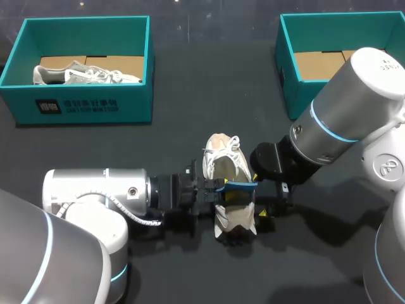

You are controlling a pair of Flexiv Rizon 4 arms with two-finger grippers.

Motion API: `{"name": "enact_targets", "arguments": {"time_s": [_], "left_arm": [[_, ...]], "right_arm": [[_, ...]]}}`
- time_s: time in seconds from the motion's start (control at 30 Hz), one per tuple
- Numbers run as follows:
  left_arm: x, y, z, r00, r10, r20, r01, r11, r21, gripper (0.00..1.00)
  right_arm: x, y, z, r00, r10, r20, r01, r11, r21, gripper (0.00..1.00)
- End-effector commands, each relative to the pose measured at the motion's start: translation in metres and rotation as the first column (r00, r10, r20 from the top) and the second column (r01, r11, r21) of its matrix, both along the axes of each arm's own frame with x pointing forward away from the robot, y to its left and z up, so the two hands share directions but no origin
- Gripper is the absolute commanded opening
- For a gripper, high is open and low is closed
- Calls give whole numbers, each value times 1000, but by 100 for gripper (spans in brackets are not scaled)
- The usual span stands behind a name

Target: Take the shoe out of the shoebox, open the shoe tongue, remove and reinsert the insole, then place the shoe into the shoebox

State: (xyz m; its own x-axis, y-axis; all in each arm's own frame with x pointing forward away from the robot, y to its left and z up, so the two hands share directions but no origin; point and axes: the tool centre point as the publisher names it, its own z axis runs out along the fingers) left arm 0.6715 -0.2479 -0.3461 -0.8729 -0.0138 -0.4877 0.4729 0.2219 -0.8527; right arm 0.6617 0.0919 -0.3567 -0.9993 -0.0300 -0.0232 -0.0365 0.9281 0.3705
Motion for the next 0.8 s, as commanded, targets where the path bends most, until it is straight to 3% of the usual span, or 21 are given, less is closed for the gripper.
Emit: {"name": "enact_targets", "arguments": {"time_s": [0.03, 0.27, 0.4, 0.8], "left_arm": [[7, -3, -11, 1000, -10, 1, 10, 1000, -5, 0], [3, -2, -6, 1000, -21, -17, 20, 1000, -18, 0], [0, -1, 1, 1000, -23, -21, 22, 999, -27, 21], [-12, -2, 25, 999, -28, -20, 27, 999, -45, 28]], "right_arm": [[-1, 0, 0, 1000, -1, 1, 1, 1000, -1, 100], [-1, 0, 0, 1000, -1, 1, 1, 1000, -1, 100], [-1, 0, 0, 1000, -1, 1, 1, 1000, -1, 100], [-1, 0, 0, 1000, -1, 1, 1, 1000, -1, 100]]}}
